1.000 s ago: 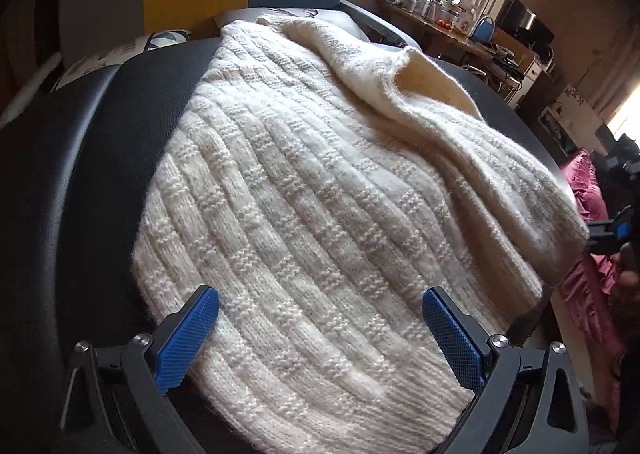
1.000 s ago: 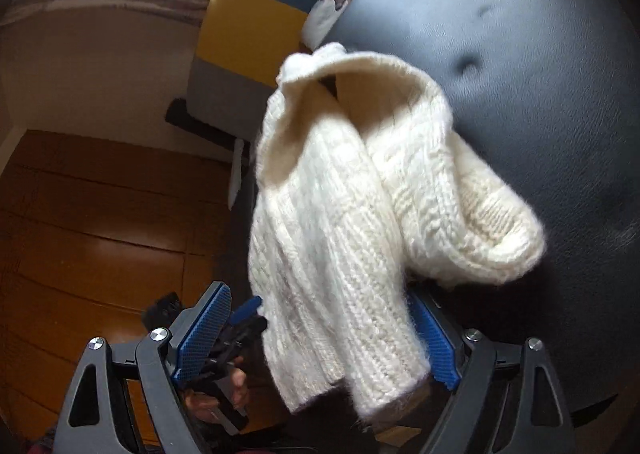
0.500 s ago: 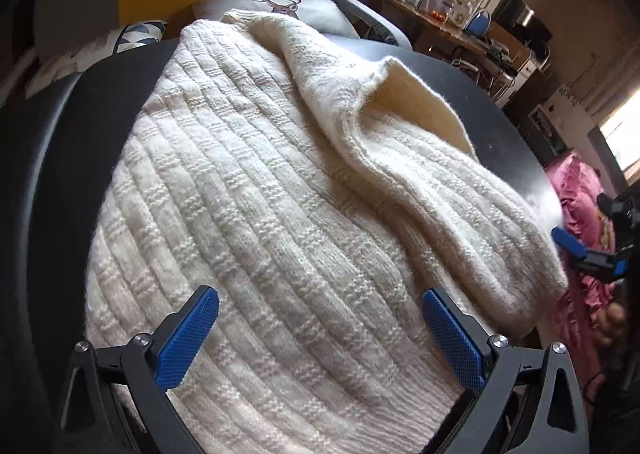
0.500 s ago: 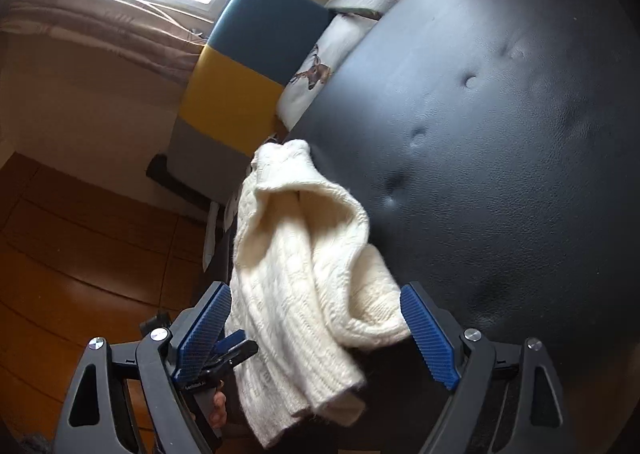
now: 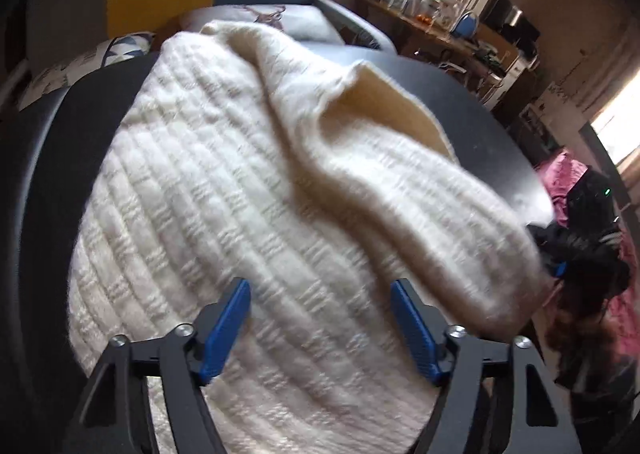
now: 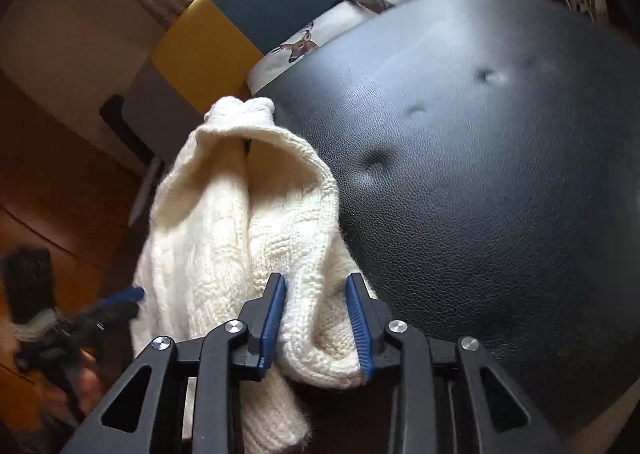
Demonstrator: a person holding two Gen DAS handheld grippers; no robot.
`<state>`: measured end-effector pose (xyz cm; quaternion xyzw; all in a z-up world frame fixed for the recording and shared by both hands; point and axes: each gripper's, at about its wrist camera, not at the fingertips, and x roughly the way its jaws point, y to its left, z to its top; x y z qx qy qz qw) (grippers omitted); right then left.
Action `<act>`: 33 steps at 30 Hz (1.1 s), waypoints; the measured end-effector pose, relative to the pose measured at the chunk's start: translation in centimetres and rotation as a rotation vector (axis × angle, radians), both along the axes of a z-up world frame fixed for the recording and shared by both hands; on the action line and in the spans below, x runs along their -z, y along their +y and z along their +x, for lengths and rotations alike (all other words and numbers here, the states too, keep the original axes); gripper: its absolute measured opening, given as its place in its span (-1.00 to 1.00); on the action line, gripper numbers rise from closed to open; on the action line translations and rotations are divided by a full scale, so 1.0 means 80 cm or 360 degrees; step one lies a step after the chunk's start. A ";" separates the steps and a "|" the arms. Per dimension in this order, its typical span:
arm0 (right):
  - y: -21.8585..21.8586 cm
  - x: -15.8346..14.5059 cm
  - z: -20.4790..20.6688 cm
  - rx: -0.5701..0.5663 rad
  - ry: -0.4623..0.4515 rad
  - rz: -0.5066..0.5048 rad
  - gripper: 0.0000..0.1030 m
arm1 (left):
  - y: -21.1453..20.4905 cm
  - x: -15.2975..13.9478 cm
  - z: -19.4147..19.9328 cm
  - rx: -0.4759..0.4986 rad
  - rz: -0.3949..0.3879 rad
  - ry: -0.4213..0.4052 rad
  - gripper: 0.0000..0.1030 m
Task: Fold clothes
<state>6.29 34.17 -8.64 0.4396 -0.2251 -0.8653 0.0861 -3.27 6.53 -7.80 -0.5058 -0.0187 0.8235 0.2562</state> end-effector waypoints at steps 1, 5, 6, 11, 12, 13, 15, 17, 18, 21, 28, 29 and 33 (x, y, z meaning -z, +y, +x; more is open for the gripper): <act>-0.011 -0.007 0.006 -0.0035 0.0062 0.0089 -0.37 | 0.007 -0.013 -0.006 0.0028 0.0030 -0.0001 0.40; -0.036 -0.015 0.021 -0.0084 0.0194 0.0189 -0.36 | 0.058 -0.053 -0.034 0.0187 0.0112 -0.0023 0.58; -0.037 -0.014 0.022 -0.0079 0.0203 0.0168 -0.36 | 0.082 -0.062 -0.027 0.0232 0.0108 -0.0044 0.61; -0.047 -0.023 0.022 -0.0075 0.0261 0.0103 -0.36 | 0.169 -0.060 -0.047 0.0475 0.0042 -0.0334 0.63; -0.050 -0.025 0.019 -0.0085 0.0263 0.0094 -0.35 | 0.183 -0.054 -0.053 0.0501 -0.0007 -0.0385 0.60; -0.052 -0.026 0.015 -0.0094 0.0264 0.0084 -0.34 | 0.197 -0.048 -0.058 0.0526 -0.0056 -0.0436 0.57; -0.059 -0.027 0.010 -0.0110 0.0265 0.0080 -0.31 | 0.220 -0.034 -0.070 0.0549 -0.0165 -0.0503 0.53; -0.061 -0.027 0.010 -0.0114 0.0263 0.0051 -0.26 | 0.235 -0.018 -0.078 0.0575 -0.0270 -0.0584 0.49; -0.063 -0.029 0.011 -0.0117 0.0264 0.0036 -0.25 | 0.239 -0.014 -0.079 0.0579 -0.0289 -0.0619 0.45; -0.072 -0.037 0.012 -0.0126 0.0285 0.0016 -0.23 | 0.251 0.001 -0.079 0.0642 -0.0376 -0.0691 0.37; -0.103 -0.049 0.027 -0.0226 0.0294 0.0004 -0.08 | 0.254 0.019 -0.067 0.0710 -0.0576 -0.0704 0.13; -0.107 -0.048 0.029 -0.0239 0.0270 -0.0001 -0.05 | 0.252 0.018 -0.065 0.0714 -0.0592 -0.0677 -0.08; -0.110 -0.052 0.047 -0.0247 0.0208 -0.0013 -0.02 | 0.233 0.009 -0.066 0.0704 -0.0536 -0.0628 -0.38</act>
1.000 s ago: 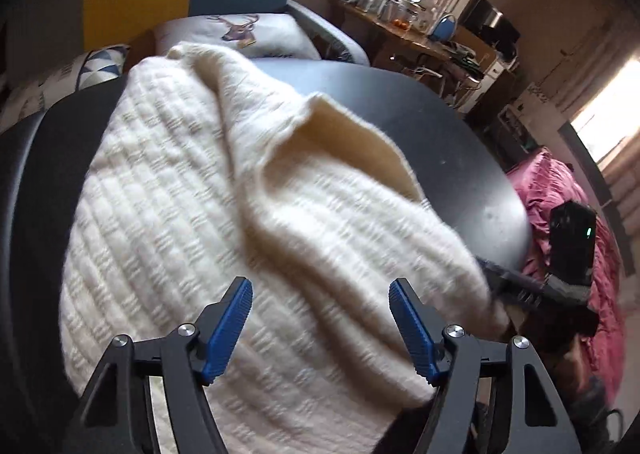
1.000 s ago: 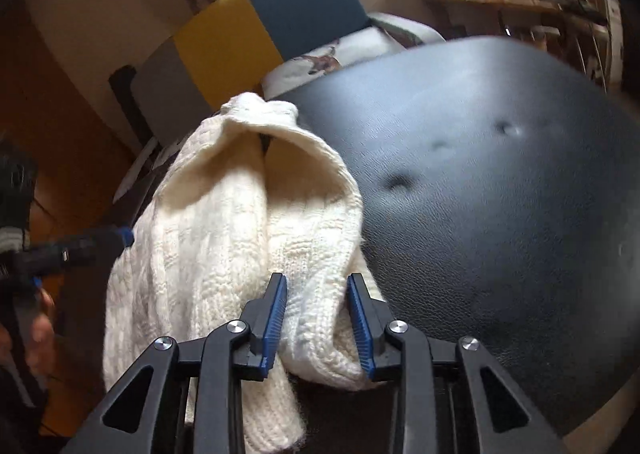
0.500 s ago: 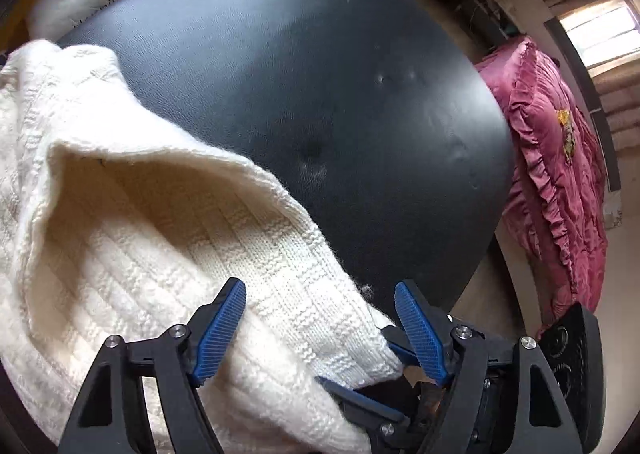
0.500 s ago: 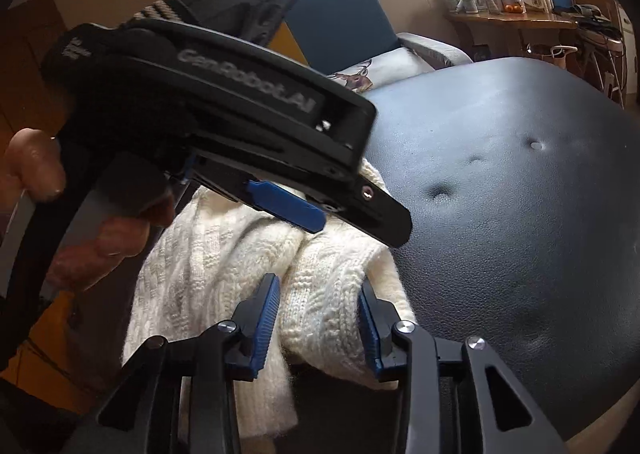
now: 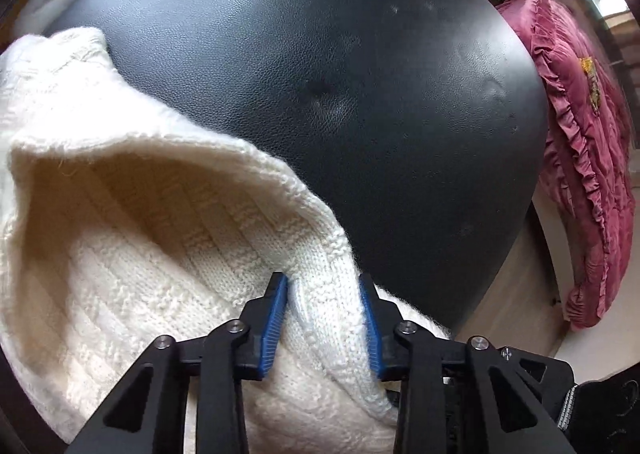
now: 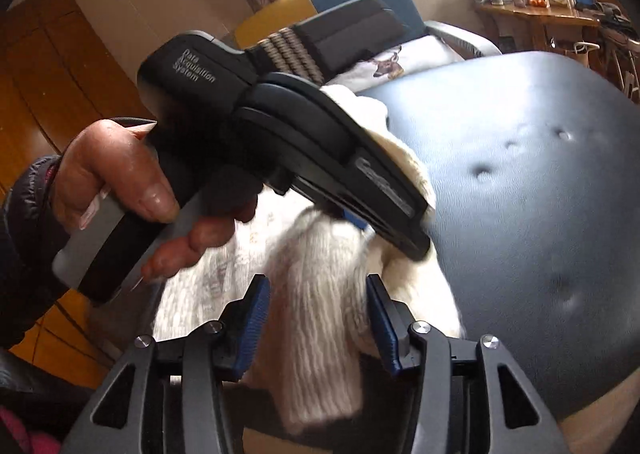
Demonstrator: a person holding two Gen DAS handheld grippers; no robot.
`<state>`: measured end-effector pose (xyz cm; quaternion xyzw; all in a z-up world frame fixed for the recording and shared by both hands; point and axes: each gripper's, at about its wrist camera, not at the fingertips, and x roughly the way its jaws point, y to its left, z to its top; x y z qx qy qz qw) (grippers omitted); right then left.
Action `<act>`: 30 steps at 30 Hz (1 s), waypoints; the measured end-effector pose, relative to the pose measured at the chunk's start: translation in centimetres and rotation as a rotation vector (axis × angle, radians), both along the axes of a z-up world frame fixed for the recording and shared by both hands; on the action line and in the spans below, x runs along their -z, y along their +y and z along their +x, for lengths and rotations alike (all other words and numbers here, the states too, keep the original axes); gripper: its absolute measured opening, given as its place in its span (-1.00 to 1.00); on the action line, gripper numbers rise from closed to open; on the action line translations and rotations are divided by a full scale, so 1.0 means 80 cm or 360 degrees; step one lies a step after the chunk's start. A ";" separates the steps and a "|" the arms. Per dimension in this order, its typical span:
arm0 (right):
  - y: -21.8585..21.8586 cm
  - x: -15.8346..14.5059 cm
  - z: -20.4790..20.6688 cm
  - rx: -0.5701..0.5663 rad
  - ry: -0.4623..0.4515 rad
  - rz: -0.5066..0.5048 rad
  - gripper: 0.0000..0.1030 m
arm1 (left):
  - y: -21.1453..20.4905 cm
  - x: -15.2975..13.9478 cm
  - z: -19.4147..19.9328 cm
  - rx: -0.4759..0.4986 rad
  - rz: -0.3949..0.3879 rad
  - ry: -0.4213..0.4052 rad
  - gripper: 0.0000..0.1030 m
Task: Fold clothes
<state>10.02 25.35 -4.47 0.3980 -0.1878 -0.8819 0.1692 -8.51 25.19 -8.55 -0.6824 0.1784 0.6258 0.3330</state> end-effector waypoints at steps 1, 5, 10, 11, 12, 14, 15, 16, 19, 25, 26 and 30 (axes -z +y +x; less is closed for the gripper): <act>0.003 -0.003 0.006 0.0016 -0.0007 -0.0005 -0.02 | -0.006 -0.002 -0.002 -0.0014 0.0027 0.0001 -0.46; 0.018 -0.011 0.027 0.0126 -0.0040 0.0013 -0.01 | -0.039 -0.022 -0.014 -0.0143 0.0220 0.0008 -0.84; 0.036 -0.013 0.034 0.0264 -0.0084 0.0010 -0.01 | -0.123 -0.079 -0.032 -0.0426 0.0764 -0.0049 -0.86; 0.040 -0.013 0.030 0.0280 -0.0093 0.0005 -0.02 | -0.148 -0.090 -0.035 -0.0501 0.0861 -0.0040 -0.86; 0.042 -0.012 0.027 0.0295 -0.0104 0.0003 -0.01 | -0.178 -0.103 -0.035 -0.0579 0.0987 -0.0021 -0.90; 0.040 -0.008 0.026 0.0314 -0.0136 0.0021 -0.02 | -0.247 -0.122 -0.033 -0.0751 0.1200 0.0054 -0.99; 0.041 -0.004 0.017 0.0323 -0.0167 0.0054 -0.02 | -0.284 -0.128 -0.030 -0.0845 0.1287 0.0110 -0.99; 0.044 0.002 0.009 0.0326 -0.0207 0.0057 -0.02 | -0.325 -0.129 -0.030 -0.0943 0.1350 0.0158 -0.99; 0.069 0.027 -0.006 0.0326 -0.0393 -0.0182 -0.01 | -0.432 -0.129 -0.033 -0.1154 0.1247 0.0360 -0.99; 0.123 0.070 0.026 0.0423 -0.0573 -0.1039 0.04 | -0.357 -0.083 0.033 -0.0912 0.0976 0.0377 -0.23; 0.126 0.072 0.033 0.0434 -0.0583 -0.1100 0.04 | -0.325 -0.080 0.041 -0.0874 0.0974 0.0324 0.07; 0.127 0.079 0.040 0.0451 -0.0641 -0.1224 0.05 | -0.263 -0.072 0.067 -0.0740 0.0974 0.0181 0.20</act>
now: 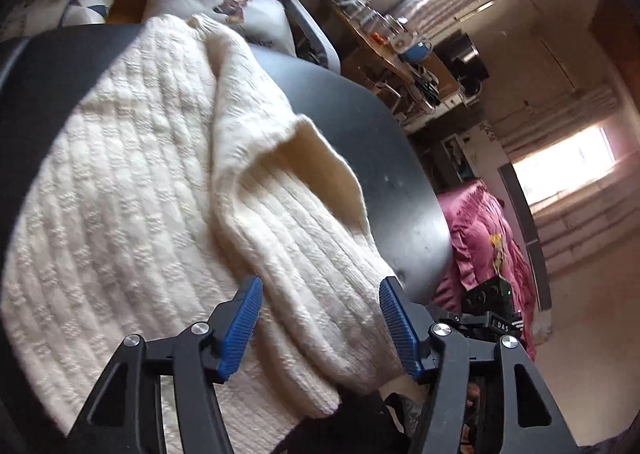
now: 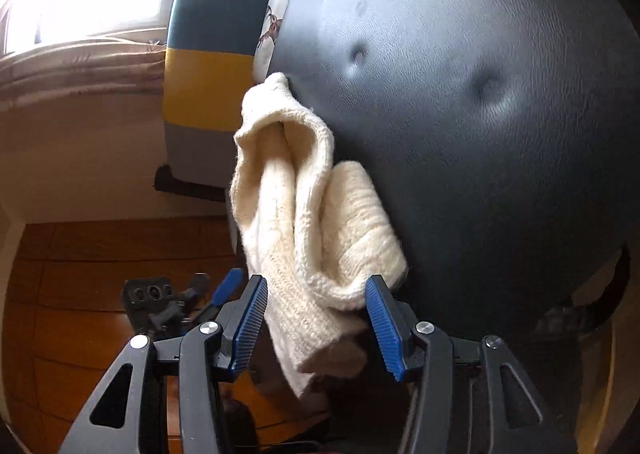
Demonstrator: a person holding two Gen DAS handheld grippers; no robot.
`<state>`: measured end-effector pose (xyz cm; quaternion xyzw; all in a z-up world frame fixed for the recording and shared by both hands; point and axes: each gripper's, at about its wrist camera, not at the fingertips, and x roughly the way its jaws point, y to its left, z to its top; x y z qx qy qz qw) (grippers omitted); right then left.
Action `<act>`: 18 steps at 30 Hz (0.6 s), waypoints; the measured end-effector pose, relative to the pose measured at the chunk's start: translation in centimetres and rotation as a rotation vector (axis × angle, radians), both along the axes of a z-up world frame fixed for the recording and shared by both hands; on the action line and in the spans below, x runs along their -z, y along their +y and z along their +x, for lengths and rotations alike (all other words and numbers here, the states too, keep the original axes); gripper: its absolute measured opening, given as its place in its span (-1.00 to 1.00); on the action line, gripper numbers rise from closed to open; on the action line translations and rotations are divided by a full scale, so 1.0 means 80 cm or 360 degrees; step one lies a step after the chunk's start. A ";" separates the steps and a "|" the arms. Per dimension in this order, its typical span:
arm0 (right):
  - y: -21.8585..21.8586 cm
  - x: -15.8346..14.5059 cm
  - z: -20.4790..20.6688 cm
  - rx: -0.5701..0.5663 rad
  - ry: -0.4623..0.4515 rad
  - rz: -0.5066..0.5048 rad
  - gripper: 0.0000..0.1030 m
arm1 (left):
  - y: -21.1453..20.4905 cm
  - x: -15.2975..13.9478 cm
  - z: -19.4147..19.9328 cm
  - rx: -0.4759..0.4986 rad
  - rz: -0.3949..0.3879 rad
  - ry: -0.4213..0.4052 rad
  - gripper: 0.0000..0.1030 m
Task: Fold clothes
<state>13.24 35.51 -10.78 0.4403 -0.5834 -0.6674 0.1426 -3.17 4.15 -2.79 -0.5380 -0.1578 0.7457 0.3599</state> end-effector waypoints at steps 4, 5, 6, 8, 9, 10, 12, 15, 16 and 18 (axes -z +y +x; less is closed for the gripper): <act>-0.004 0.016 -0.005 0.0115 -0.0116 -0.0103 0.19 | 0.028 0.024 0.017 0.0081 -0.0202 0.0022 0.20; -0.009 0.024 -0.012 0.0149 -0.0163 -0.0131 0.24 | 0.031 0.034 0.021 0.0093 -0.0264 0.0038 0.20; -0.014 0.032 -0.019 0.0189 -0.0188 -0.0146 0.27 | 0.035 0.044 0.025 0.0106 -0.0327 0.0055 0.20; -0.025 0.031 -0.038 0.0167 -0.0160 -0.0024 0.26 | 0.041 0.064 0.034 0.0156 -0.0400 0.0069 0.18; -0.033 0.023 -0.050 0.0130 -0.0115 0.0085 0.25 | 0.040 0.068 0.040 0.0160 -0.0404 0.0094 0.18; -0.038 0.013 -0.058 0.0117 -0.0067 0.0199 0.23 | 0.042 0.067 0.046 0.0172 -0.0425 0.0137 0.18; -0.042 0.001 -0.070 0.0136 0.0018 0.0268 0.02 | 0.043 0.067 0.054 0.0205 -0.0474 0.0181 0.18; -0.048 -0.025 -0.082 0.0119 0.0226 0.0308 -0.03 | 0.035 0.071 0.055 0.0188 -0.0438 0.0162 0.18; -0.051 -0.038 -0.084 0.0091 0.0323 0.0326 -0.03 | 0.032 0.071 0.056 0.0190 -0.0426 0.0163 0.18; -0.070 -0.055 -0.087 -0.0040 0.0424 0.0471 0.00 | 0.023 0.069 0.054 0.0204 -0.0402 0.0151 0.18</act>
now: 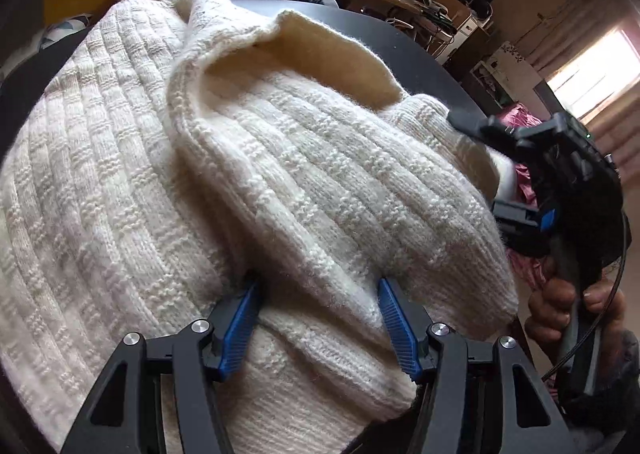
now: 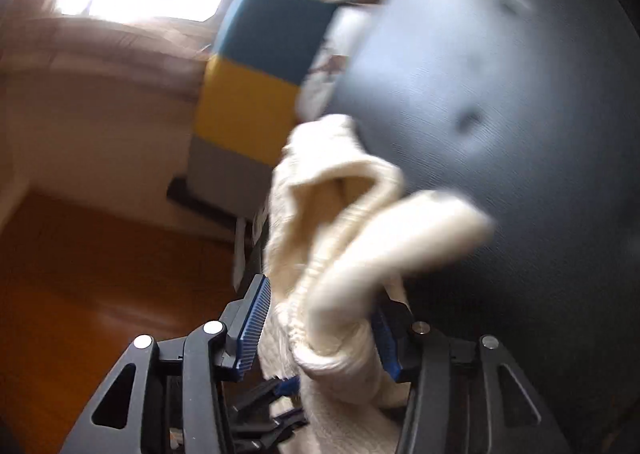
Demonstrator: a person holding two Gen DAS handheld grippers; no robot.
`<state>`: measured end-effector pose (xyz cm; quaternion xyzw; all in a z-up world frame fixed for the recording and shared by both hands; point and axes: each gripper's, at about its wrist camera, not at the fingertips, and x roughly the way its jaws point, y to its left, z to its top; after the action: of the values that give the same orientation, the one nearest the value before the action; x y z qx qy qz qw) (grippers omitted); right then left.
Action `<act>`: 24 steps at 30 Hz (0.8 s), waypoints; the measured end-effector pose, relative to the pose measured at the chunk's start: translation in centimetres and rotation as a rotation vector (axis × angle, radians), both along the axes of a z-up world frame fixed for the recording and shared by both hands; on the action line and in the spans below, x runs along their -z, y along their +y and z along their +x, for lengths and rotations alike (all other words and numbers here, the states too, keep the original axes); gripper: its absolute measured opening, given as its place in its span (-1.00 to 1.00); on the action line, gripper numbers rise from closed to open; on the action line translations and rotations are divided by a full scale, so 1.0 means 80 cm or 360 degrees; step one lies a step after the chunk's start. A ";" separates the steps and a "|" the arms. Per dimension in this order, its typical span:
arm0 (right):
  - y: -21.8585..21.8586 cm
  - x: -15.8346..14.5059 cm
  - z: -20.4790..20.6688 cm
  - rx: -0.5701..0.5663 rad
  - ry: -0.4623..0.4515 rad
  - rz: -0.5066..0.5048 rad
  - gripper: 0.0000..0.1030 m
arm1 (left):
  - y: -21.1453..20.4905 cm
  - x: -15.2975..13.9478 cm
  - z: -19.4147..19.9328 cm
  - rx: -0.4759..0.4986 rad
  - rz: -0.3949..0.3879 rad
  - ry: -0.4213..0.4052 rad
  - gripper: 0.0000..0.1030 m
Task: Fold clothes
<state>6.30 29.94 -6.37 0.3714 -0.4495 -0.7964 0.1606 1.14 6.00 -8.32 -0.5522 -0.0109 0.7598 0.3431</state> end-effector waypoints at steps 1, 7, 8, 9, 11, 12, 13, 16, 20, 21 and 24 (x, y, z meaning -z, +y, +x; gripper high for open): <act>-0.012 -0.007 -0.001 -0.0069 0.0026 0.0099 0.00 | -0.005 -0.002 -0.002 0.0008 0.0013 -0.0015 0.14; -0.069 -0.013 0.008 -0.0278 0.0100 0.0540 0.12 | -0.057 -0.050 -0.051 -0.0121 0.0336 -0.0127 0.08; -0.081 -0.015 0.012 -0.0302 0.0133 0.0643 0.13 | -0.060 -0.061 -0.054 -0.0133 0.0321 -0.0087 0.08; -0.092 -0.019 0.018 -0.0325 0.0175 0.0733 0.17 | -0.057 -0.071 -0.058 -0.0108 0.0323 -0.0072 0.08; -0.110 -0.026 0.031 -0.0365 0.0261 0.0898 0.22 | -0.052 -0.091 -0.064 -0.0055 0.0327 -0.0041 0.12; -0.118 -0.030 0.036 -0.0381 0.0302 0.0978 0.23 | -0.037 -0.100 -0.063 0.0019 0.0314 -0.0038 0.13; -0.124 -0.035 0.041 -0.0393 0.0342 0.1056 0.23 | -0.022 -0.108 -0.063 0.0093 0.0301 -0.0034 0.18; -0.144 -0.043 0.043 -0.0442 0.0447 0.1222 0.26 | 0.045 -0.119 -0.064 0.0296 0.0248 -0.0124 0.44; -0.163 -0.040 0.052 -0.0485 0.0518 0.1392 0.35 | 0.083 -0.099 -0.072 0.0445 0.0116 -0.0329 0.46; -0.165 -0.037 0.055 -0.0495 0.0523 0.1451 0.36 | 0.089 -0.090 -0.074 0.0452 0.0062 -0.0371 0.46; -0.180 -0.025 0.057 -0.0523 0.0543 0.1677 0.43 | 0.099 -0.066 -0.077 0.0469 -0.0011 -0.0506 0.47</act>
<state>10.83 15.56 -4.41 0.3326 0.1035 -0.9260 0.1457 -5.05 13.90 -3.02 -0.6620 0.0186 0.6046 0.4425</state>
